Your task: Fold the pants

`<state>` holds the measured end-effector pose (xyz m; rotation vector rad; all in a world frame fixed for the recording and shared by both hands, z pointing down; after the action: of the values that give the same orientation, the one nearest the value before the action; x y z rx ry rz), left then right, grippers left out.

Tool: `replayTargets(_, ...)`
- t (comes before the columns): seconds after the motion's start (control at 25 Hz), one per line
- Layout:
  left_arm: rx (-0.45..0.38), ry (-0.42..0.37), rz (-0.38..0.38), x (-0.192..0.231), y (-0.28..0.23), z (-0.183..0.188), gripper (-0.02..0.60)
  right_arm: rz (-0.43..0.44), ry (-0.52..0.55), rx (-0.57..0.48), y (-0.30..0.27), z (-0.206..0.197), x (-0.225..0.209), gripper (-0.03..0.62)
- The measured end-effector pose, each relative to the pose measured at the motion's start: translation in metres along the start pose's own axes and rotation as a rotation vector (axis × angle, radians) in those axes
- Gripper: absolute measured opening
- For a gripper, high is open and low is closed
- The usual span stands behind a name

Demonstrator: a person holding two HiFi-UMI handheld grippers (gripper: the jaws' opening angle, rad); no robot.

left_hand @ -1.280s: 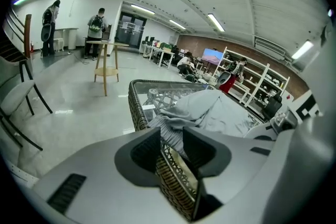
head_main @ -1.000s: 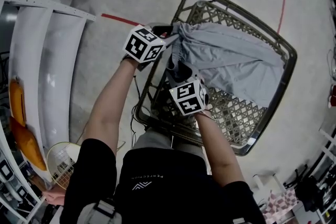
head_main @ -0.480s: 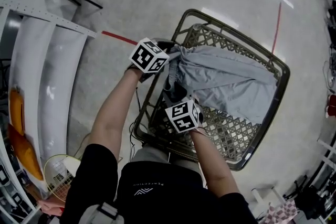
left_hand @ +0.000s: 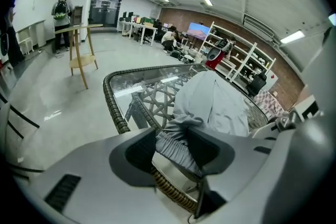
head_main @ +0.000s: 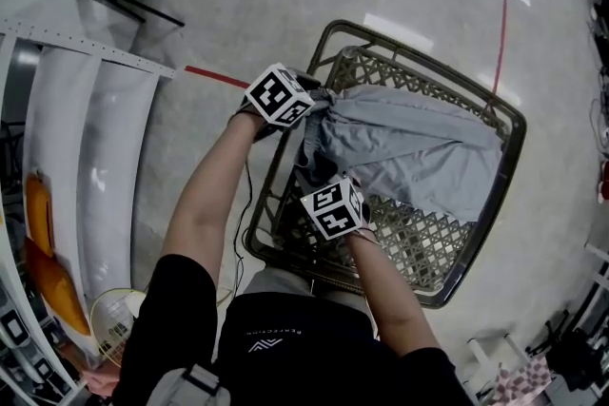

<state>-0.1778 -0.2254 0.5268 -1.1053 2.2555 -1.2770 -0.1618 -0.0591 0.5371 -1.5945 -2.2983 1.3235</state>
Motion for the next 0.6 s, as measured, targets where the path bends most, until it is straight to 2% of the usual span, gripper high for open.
replayTargets(0.12, 0.004, -0.028, -0.027, -0.008, -0.006, 0.003, 0.192, 0.007, -0.017, -0.017, 0.001, -0.001, -0.002, 0.193)
replayTargets(0.24, -0.010, -0.078, -0.007, -0.012, -0.007, 0.006, 0.189, -0.008, -0.024, -0.026, 0.002, -0.001, -0.005, 0.173)
replayTargets(0.32, -0.018, -0.098, 0.003, -0.011, -0.007, 0.005, 0.173, -0.028, -0.030, -0.035, 0.003, 0.000, -0.010, 0.116)
replayTargets(0.4, -0.024, -0.103, 0.010, -0.012, -0.008, 0.004, 0.153, -0.035, -0.038, -0.038, 0.005, -0.001, -0.014, 0.084)
replayTargets(0.44, -0.026, -0.106, 0.015, -0.012, -0.007, 0.004, 0.129, -0.038, -0.037, -0.038, 0.005, 0.000, -0.014, 0.080)
replayTargets(0.6, -0.030, -0.101, 0.032, -0.013, -0.007, 0.001, 0.100, -0.074, 0.000, -0.034, 0.005, -0.001, -0.013, 0.067)
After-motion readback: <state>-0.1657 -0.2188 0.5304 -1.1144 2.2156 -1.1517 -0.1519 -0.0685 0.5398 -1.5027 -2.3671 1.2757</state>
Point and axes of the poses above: the fingertips, and each gripper's own axes: y backward along the fingers, x to its left, z out of its top, the point moved 4 cm from there along y, backward along the fingers, and after that the axes turned 14 degrees about z, right-handed, at the moved point
